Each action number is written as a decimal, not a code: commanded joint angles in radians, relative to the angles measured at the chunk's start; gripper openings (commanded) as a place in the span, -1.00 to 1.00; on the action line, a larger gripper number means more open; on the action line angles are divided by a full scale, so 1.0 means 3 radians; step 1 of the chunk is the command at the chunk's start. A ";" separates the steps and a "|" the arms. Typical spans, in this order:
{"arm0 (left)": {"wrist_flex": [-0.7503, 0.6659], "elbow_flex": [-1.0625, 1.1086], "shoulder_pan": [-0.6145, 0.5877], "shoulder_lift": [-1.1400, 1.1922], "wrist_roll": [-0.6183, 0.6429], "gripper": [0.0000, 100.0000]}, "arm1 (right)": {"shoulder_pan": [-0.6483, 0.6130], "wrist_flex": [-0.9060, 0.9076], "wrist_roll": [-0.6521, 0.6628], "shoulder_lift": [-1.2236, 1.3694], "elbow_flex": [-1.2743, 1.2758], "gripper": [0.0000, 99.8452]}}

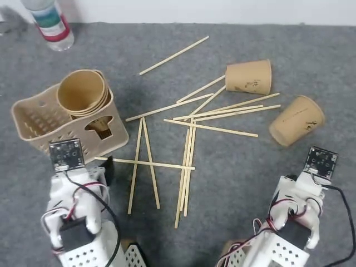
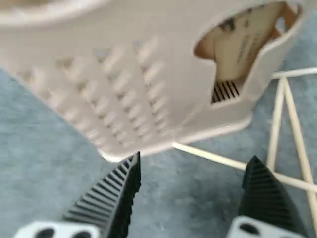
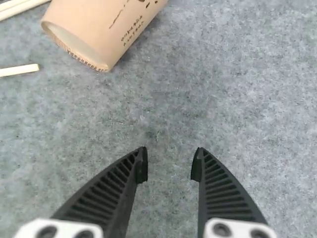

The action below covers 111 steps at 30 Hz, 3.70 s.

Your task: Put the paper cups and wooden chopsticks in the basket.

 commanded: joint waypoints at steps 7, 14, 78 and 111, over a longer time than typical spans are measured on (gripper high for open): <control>-0.0051 0.0320 0.0118 -0.0092 0.0302 -0.35 | -0.0043 -0.0069 -0.0041 -0.0043 -0.0031 -0.66; -0.0051 0.0560 0.0113 -0.0087 0.0302 -0.35 | -0.0049 -0.0054 0.0082 -0.0043 -0.0031 -0.67; -0.0031 0.0555 0.0113 -0.0087 0.0312 -0.97 | -0.0401 -0.0171 0.0701 -0.0033 -0.0992 -0.66; -0.0031 0.0555 0.0113 -0.0087 0.0312 -0.97 | -0.0084 -0.0018 0.1831 0.5526 -0.5268 -0.66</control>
